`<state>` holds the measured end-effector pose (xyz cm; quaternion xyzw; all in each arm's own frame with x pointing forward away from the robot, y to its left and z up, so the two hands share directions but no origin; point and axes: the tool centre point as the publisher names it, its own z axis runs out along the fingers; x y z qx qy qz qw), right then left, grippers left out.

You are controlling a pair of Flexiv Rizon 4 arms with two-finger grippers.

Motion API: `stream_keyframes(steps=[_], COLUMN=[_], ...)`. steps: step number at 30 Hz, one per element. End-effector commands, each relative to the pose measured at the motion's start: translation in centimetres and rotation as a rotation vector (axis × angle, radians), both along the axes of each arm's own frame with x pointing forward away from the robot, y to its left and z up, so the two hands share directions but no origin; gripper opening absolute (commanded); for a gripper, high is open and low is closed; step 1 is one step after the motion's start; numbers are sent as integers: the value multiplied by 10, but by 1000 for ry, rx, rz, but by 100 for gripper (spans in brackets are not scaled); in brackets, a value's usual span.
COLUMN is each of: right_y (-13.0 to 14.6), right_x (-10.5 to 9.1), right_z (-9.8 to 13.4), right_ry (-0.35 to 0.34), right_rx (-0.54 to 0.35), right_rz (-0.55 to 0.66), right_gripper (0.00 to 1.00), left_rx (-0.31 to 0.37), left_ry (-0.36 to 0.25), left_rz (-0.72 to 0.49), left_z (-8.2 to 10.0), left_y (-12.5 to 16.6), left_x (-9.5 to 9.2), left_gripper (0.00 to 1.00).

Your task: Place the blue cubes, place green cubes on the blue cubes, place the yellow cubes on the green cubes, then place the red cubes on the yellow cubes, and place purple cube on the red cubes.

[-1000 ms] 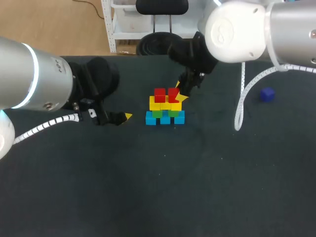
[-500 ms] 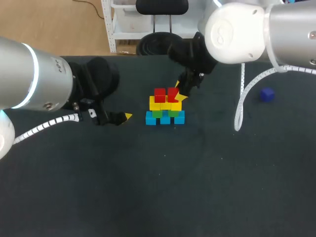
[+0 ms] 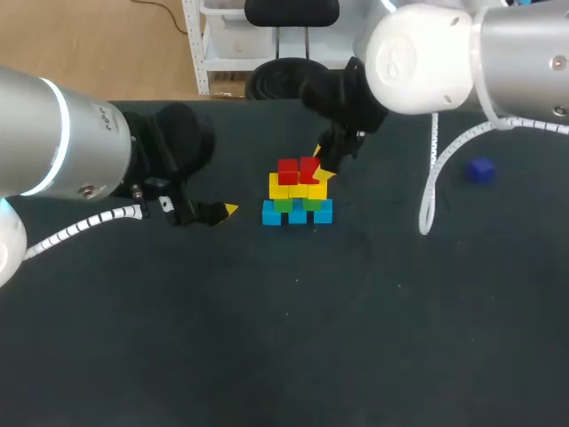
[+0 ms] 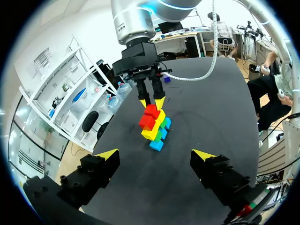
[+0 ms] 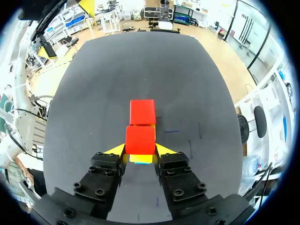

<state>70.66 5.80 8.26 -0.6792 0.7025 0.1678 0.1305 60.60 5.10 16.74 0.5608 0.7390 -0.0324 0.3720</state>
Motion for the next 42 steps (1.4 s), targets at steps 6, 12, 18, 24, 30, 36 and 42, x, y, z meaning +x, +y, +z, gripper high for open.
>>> stream_keyframes(steps=[6,12,18,24,30,36,42], right_y=[2,3,4,5,4,4,2], right_x=[3,3,3,4,5,5,5], right_z=[-1,-2,-2,-2,-2,-3,-3], right_ry=[5,6,5,5,5,5,5], right_rx=[-1,-1,0,-4,-6,-8,-9], right_rz=[1,0,1,-3,-5,-8,-10], right_gripper=[0,0,0,0,0,7,9], left_rx=[1,1,1,1,1,1,1], left_ry=[-4,-4,-4,-4,-4,-4,-4], left_rz=[5,5,5,5,5,5,5], left_z=[-1,-1,-1,-1,-1,-1,-1], left_y=[-1,-1,-1,-1,-1,-1,-1], left_x=[-1,-1,-1,-1,-1,-1,-1], left_gripper=[100,100,100,100,100,100,100])
